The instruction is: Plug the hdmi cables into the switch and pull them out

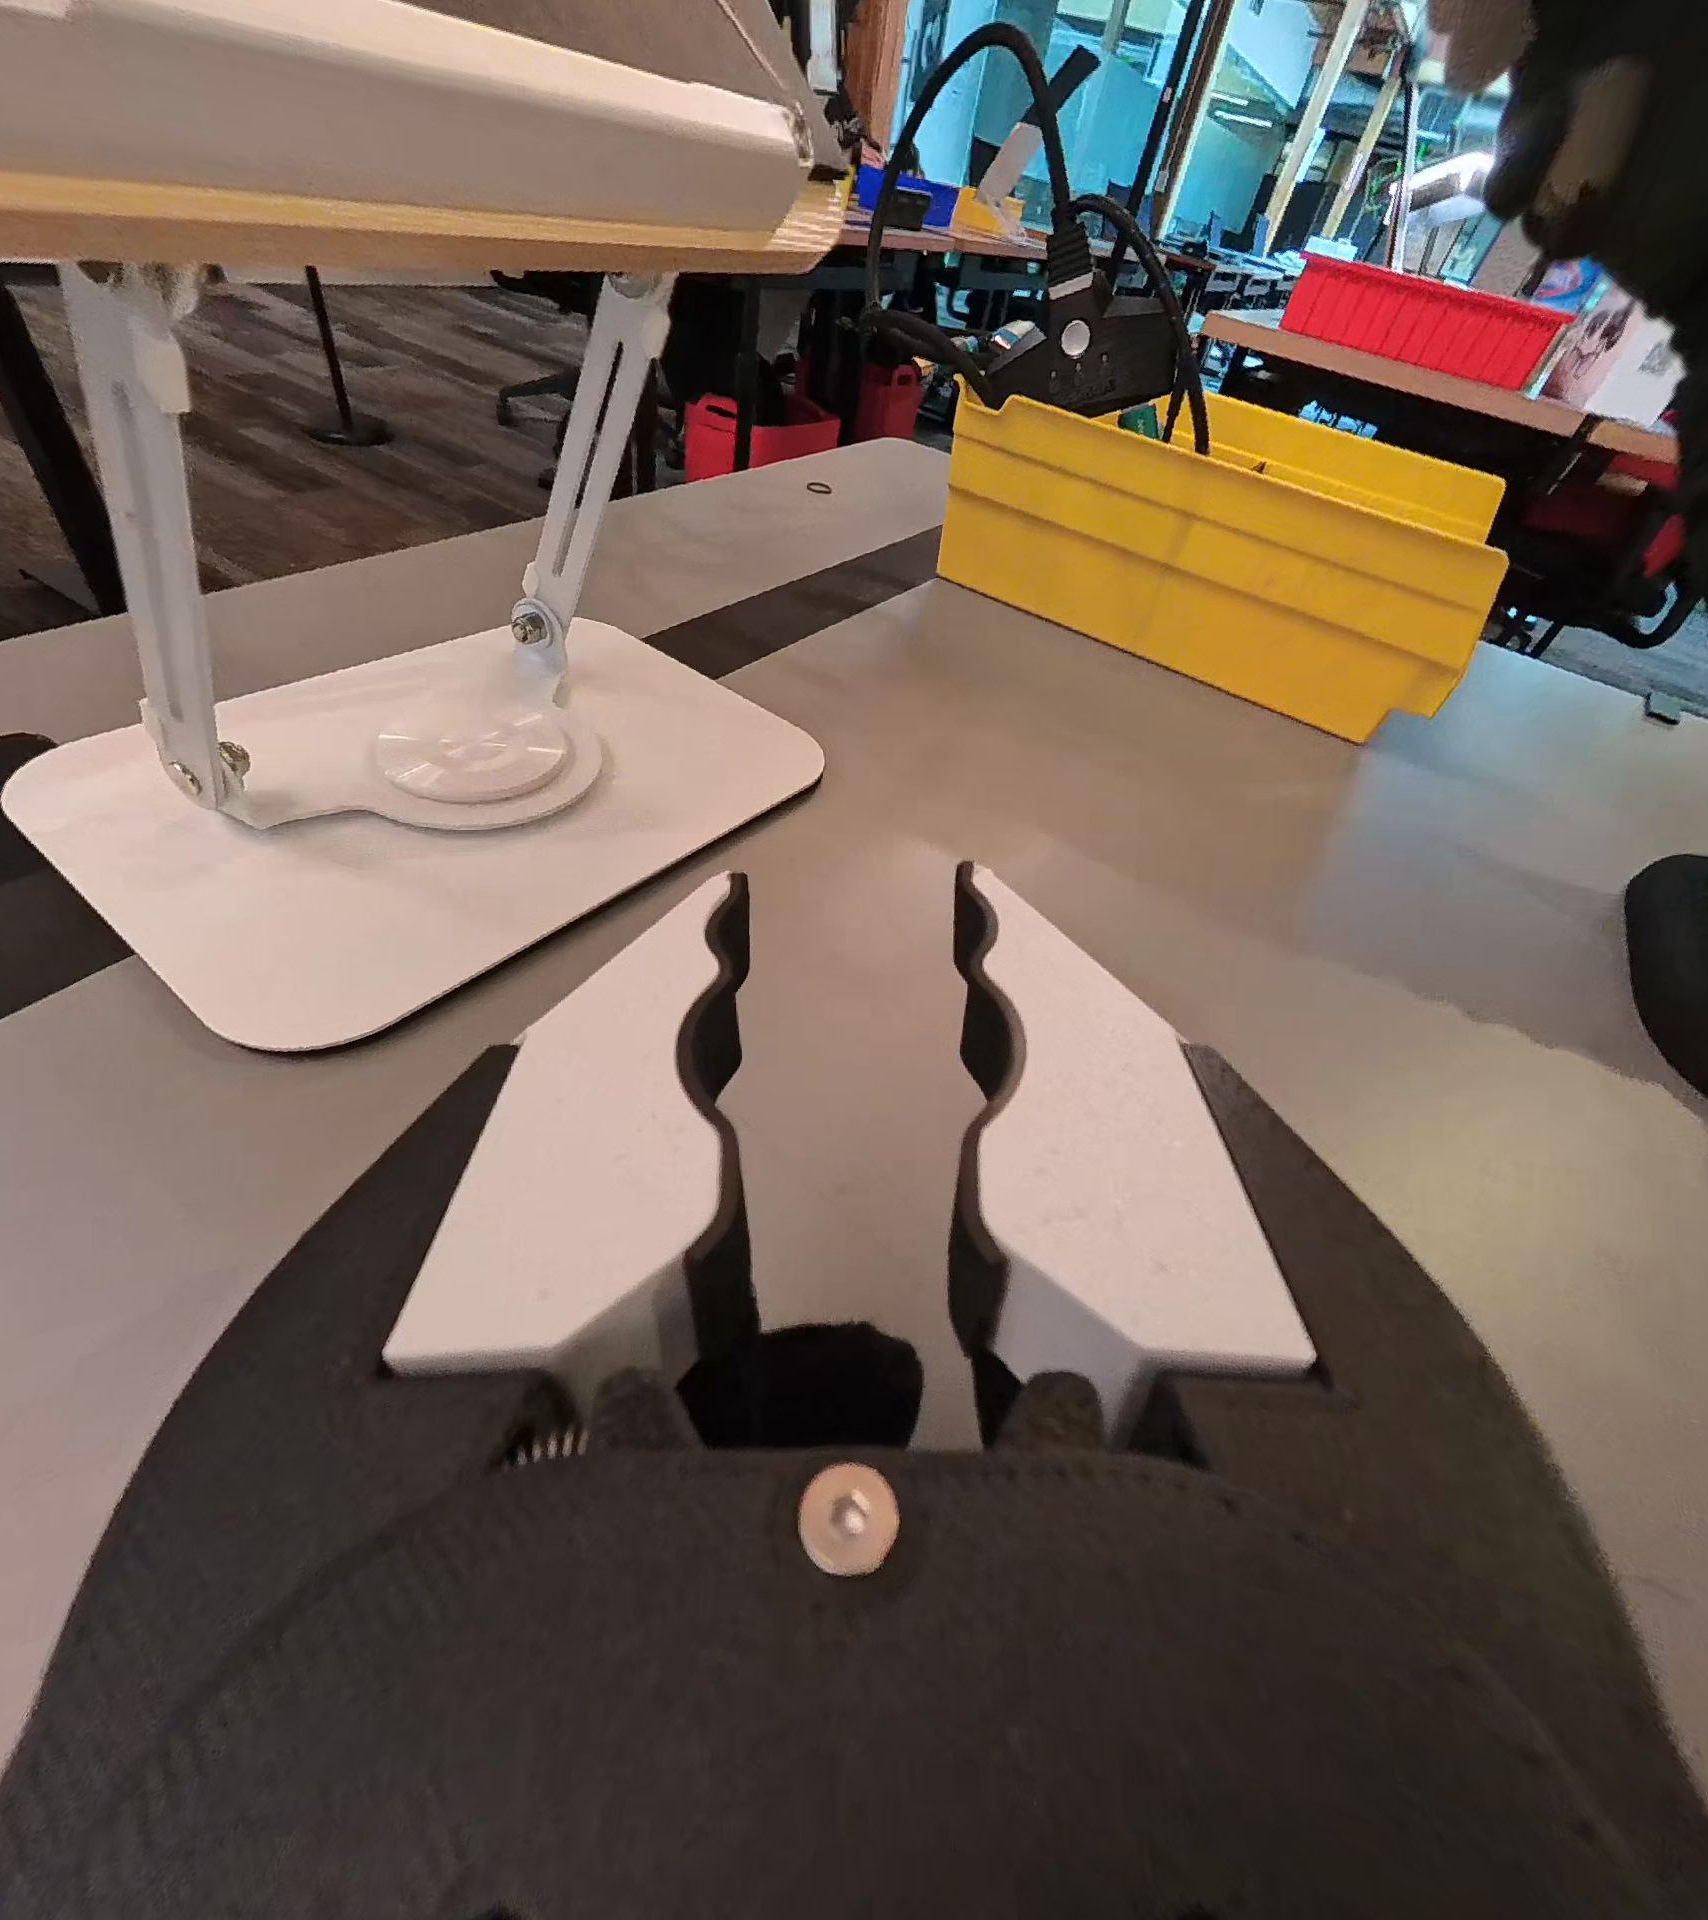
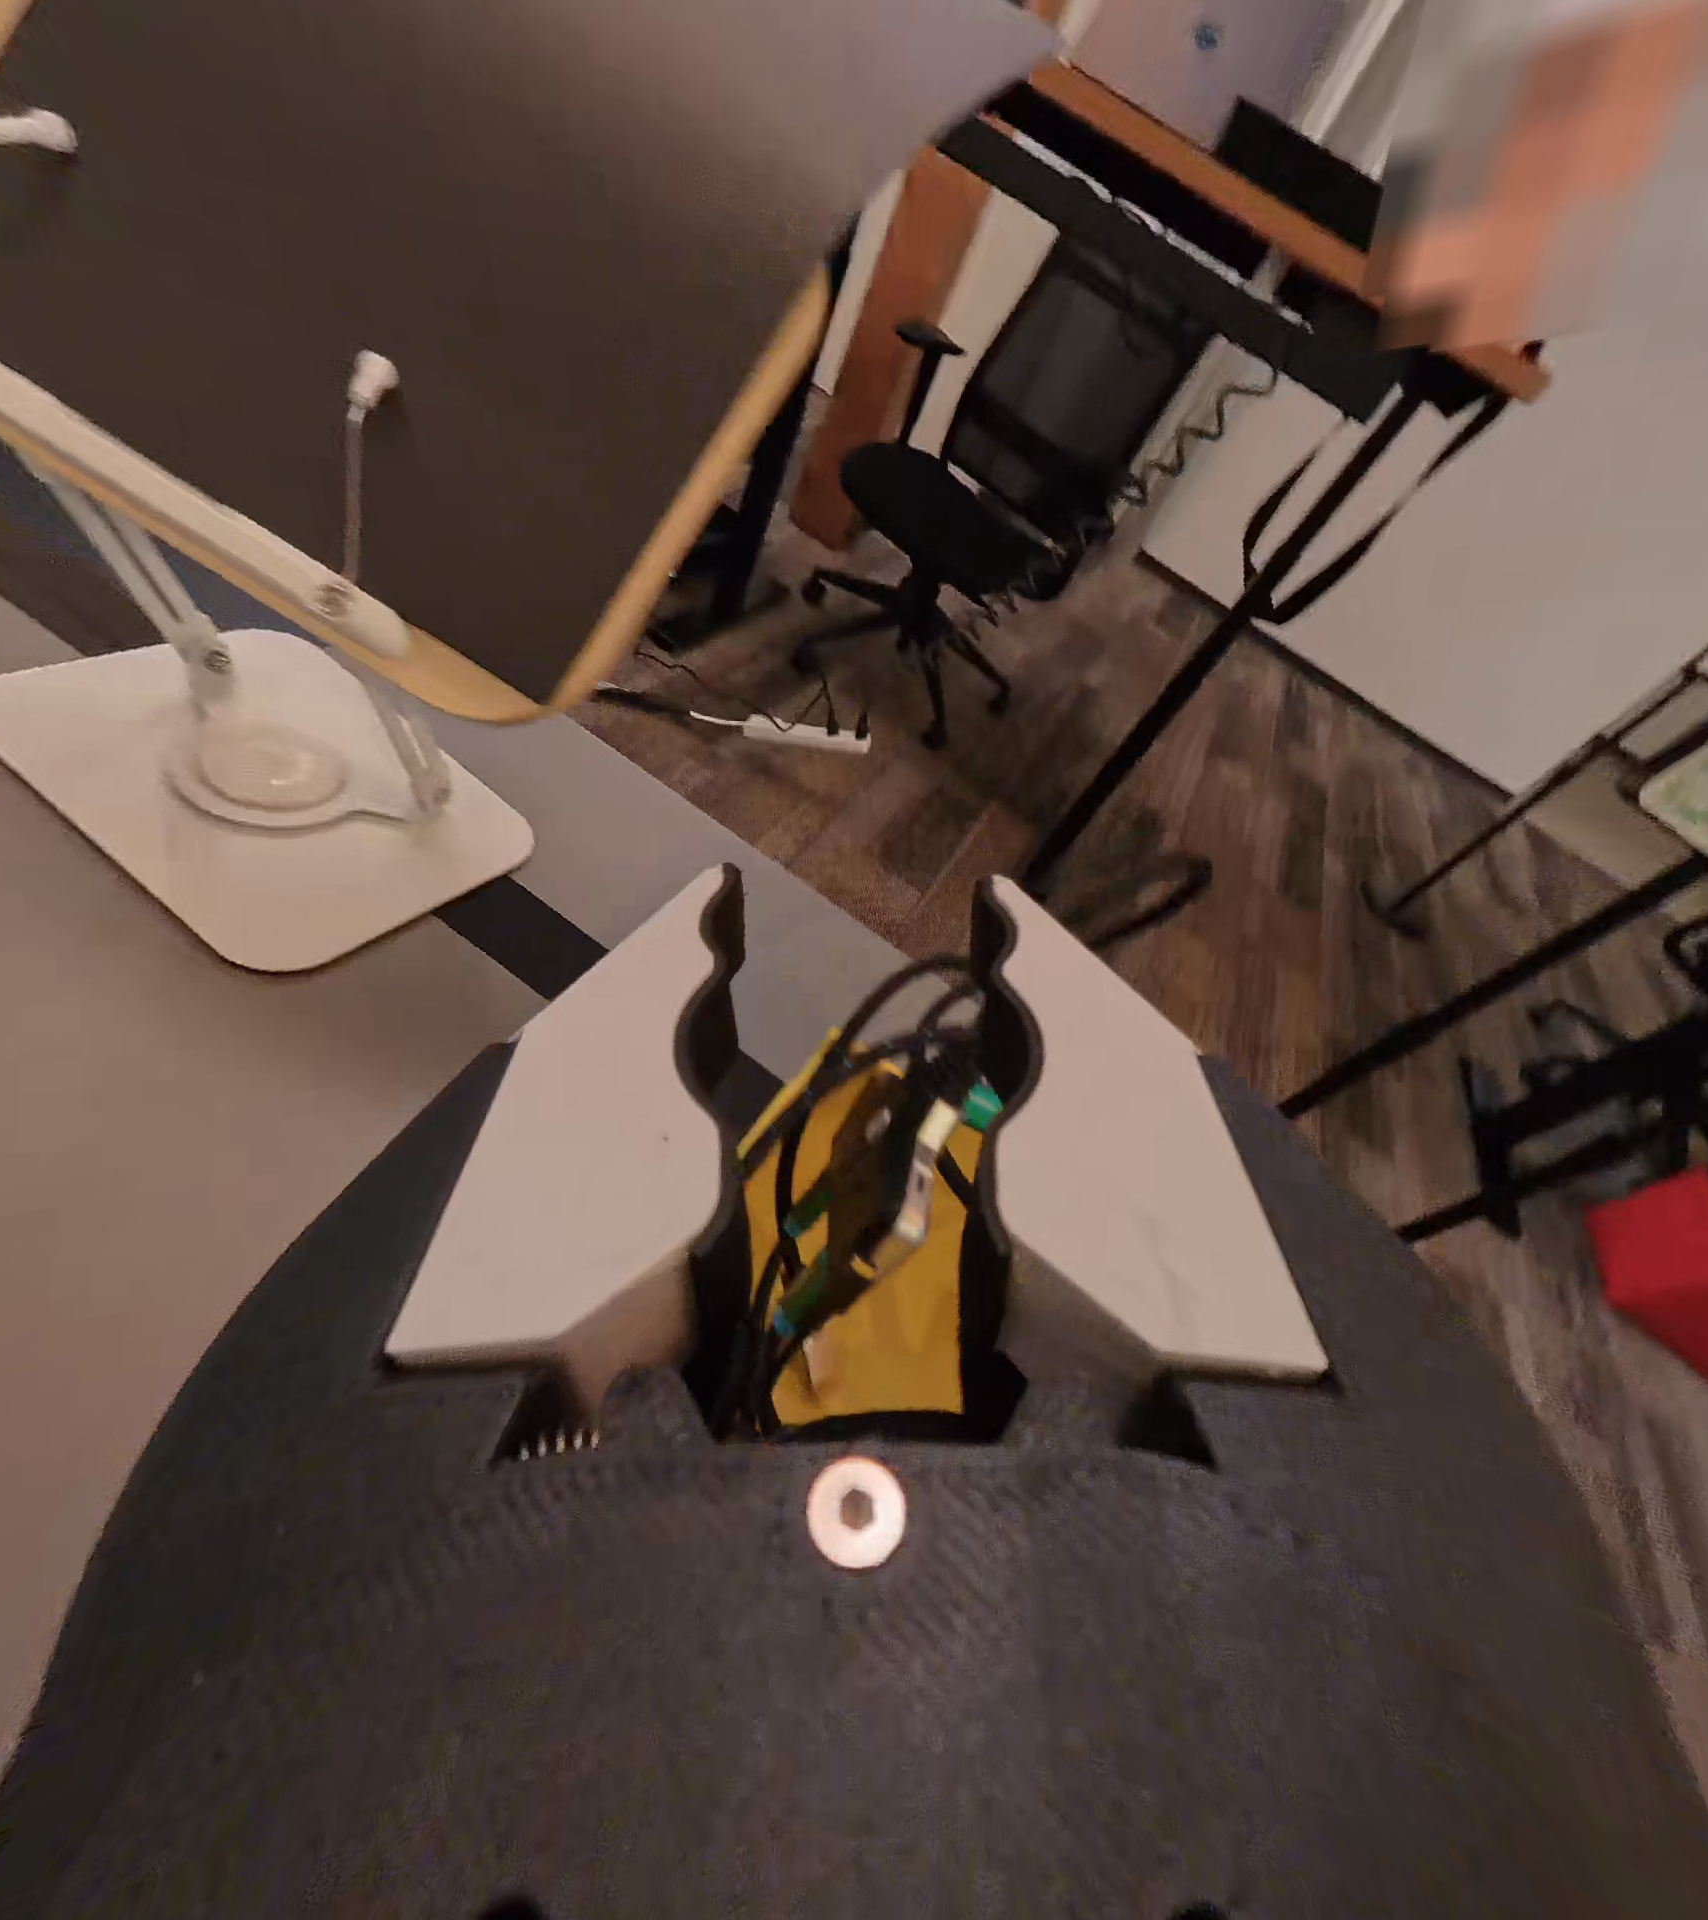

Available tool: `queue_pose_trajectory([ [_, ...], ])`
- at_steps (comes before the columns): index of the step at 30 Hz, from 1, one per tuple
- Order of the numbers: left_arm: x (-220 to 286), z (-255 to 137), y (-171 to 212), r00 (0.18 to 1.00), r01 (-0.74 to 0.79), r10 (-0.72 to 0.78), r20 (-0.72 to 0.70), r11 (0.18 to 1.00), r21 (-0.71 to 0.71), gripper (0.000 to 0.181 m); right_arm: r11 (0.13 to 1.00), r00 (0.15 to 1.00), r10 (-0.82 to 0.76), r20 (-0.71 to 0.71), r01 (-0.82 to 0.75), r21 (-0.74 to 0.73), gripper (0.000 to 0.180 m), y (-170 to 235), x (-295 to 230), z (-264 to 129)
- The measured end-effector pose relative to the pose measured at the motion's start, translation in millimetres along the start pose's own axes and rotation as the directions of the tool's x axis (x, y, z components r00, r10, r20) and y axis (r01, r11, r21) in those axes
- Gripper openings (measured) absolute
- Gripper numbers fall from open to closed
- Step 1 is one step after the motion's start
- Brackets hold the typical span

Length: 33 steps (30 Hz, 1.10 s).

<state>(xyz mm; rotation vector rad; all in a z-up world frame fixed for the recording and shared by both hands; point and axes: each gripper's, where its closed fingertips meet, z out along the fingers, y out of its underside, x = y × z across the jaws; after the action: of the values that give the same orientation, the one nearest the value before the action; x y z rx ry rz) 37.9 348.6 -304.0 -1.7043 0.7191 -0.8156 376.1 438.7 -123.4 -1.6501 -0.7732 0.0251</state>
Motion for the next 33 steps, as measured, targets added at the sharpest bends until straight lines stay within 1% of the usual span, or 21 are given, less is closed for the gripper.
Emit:
queue_pose_trajectory([
  [3, 2.8, 1.8, 2.1, 1.0, -0.027, 0.027, 0.001, 0.999, -0.018, 0.038, 0.998, 0.997, -0.056, 0.053, 0.055, 0.018, 0.042, -20.0, -28.8, 9.0],
  [6, 6.6, 4.4, 5.1, 0.998, -0.064, 0.064, 0.001, 0.997, -0.042, 0.038, 0.996, 0.991, -0.092, 0.098, 0.09, 0.026, 0.041, -30.8, -52.3, 17.6],
  [16, 19.7, 13.1, 17.9, 0.981, -0.191, 0.191, -0.014, 0.973, -0.128, 0.039, 0.99, 0.974, -0.14, 0.176, 0.14, 0.014, 0.041, -37.7, -102.9, 43.2],
  [24, 21.9, 14.9, 20.9, 0.977, -0.214, 0.213, -0.019, 0.966, -0.147, 0.039, 0.992, 0.962, -0.123, 0.246, 0.128, -0.005, 0.043, -29.4, -135.6, 57.9],
  [26, 21.8, 15.4, 21.5, 0.977, -0.215, 0.215, -0.019, 0.965, -0.151, 0.039, 0.995, 0.958, -0.1, 0.269, 0.104, -0.002, 0.043, -29.7, -143.0, 62.8],
  [30, 21.1, 15.1, 20.8, 0.977, -0.213, 0.213, -0.015, 0.966, -0.147, 0.039, 0.998, 0.928, -0.03, 0.372, 0.01, 0.057, 0.044, -48.9, -165.6, 71.9],
  [33, 20.1, 16.4, 22.5, 0.979, -0.201, 0.201, -0.018, 0.966, -0.16, 0.039, 0.998, 0.921, -0.056, 0.386, 0.037, 0.057, 0.046, -56.9, -166.3, 84.4],
])
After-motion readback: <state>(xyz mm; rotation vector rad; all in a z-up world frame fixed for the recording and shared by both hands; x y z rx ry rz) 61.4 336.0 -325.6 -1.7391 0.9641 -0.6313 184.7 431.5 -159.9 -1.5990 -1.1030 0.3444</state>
